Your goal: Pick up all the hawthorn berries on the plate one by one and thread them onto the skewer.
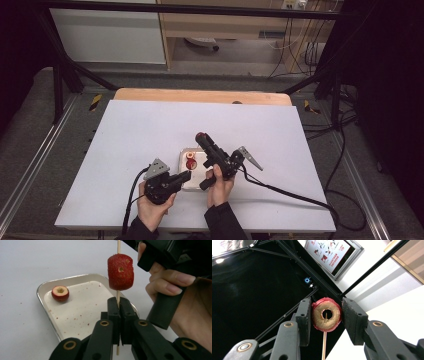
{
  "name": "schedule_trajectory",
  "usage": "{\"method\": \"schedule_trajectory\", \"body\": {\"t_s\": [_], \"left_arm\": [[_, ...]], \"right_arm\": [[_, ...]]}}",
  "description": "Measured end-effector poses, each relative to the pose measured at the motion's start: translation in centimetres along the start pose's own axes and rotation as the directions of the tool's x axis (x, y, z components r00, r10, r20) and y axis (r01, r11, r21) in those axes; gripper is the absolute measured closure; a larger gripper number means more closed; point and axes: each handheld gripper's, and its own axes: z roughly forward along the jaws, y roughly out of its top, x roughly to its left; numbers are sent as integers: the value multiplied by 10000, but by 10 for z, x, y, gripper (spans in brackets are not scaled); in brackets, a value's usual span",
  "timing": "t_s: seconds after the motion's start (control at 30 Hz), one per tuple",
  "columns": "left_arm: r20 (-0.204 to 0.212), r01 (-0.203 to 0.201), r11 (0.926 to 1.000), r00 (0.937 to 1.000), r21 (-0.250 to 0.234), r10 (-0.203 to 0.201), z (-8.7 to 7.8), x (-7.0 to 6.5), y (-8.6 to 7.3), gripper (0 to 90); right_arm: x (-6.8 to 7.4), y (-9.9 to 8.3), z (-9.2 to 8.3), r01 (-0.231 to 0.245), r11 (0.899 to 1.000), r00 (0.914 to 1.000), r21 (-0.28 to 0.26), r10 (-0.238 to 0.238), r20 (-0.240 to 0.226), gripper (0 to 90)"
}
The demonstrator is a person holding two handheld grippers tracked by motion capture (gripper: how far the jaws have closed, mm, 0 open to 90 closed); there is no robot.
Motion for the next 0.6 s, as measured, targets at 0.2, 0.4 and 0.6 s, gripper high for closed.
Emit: {"method": "schedule_trajectory", "body": {"t_s": [0.2,0.4,0.6], "left_arm": [[-74,-174,9996,9998,-200,172,2,1,3,883],[-31,-233,9997,9997,-8,233,5,5,4,883],[-14,-319,9995,9995,57,319,7,6,2,884]], "right_arm": [[2,-3,-2,-101,9987,9999,493,99,49,612],[1,-7,-4,-58,9965,9999,830,45,158,613],[1,-11,-7,80,9946,9997,1034,-104,229,613]]}}
